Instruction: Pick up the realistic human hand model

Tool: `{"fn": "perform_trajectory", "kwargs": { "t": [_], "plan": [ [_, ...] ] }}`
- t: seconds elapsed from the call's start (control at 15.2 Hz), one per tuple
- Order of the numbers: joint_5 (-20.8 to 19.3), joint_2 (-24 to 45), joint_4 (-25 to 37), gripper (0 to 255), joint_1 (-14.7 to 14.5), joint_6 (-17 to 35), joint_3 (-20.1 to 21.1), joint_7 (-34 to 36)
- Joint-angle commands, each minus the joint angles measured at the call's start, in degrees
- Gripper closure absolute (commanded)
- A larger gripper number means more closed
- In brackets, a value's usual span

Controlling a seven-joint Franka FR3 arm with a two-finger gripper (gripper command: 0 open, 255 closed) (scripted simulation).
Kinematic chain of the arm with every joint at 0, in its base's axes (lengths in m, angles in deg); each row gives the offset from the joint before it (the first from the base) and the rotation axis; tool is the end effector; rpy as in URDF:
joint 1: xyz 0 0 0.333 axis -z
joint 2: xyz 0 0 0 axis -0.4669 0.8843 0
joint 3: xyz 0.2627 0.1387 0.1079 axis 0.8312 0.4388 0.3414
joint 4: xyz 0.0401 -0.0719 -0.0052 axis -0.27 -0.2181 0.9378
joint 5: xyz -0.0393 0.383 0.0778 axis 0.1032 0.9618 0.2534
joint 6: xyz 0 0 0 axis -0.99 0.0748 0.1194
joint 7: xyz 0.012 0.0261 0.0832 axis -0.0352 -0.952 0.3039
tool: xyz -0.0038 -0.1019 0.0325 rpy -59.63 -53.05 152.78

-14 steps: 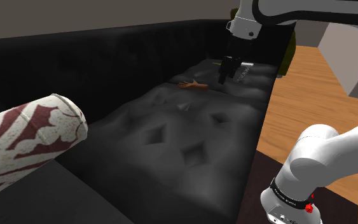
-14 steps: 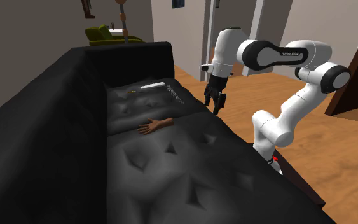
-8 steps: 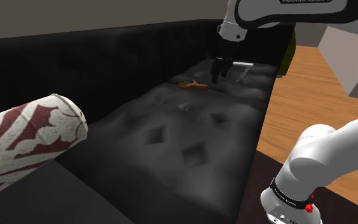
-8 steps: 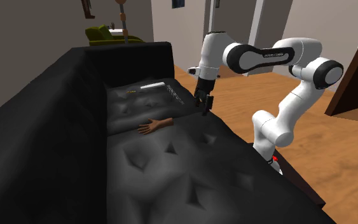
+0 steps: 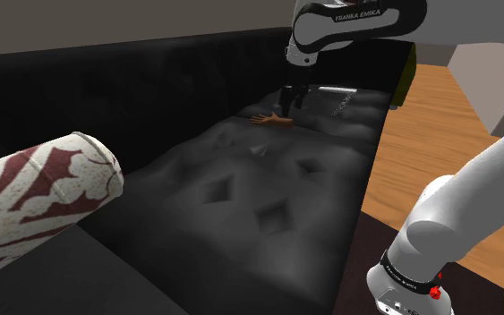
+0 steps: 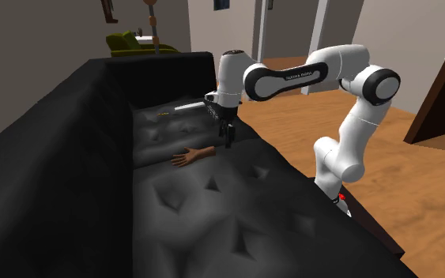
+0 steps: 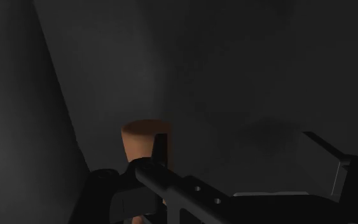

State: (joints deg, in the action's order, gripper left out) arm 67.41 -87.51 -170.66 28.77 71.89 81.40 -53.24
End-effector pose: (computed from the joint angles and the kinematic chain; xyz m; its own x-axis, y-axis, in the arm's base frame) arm 0.4703 -0.0532 0.5763 0.9873 0.1357 0.0821 0.1348 -0.9907 0.0165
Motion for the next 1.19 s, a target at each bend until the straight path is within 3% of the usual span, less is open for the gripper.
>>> {"fn": "perform_trajectory", "kwargs": {
  "t": [0.0, 0.53, 1.12],
  "plan": [
    [-0.45, 4.49, 3.12, 0, 0.36, 0.71, -0.70, -1.12],
    [-1.14, 22.64, 18.80, 0, 1.75, 0.81, -2.46, -4.59],
    [-1.15, 23.17, 13.63, 0, 1.78, 6.50, -2.46, -4.37]
  ]
}}
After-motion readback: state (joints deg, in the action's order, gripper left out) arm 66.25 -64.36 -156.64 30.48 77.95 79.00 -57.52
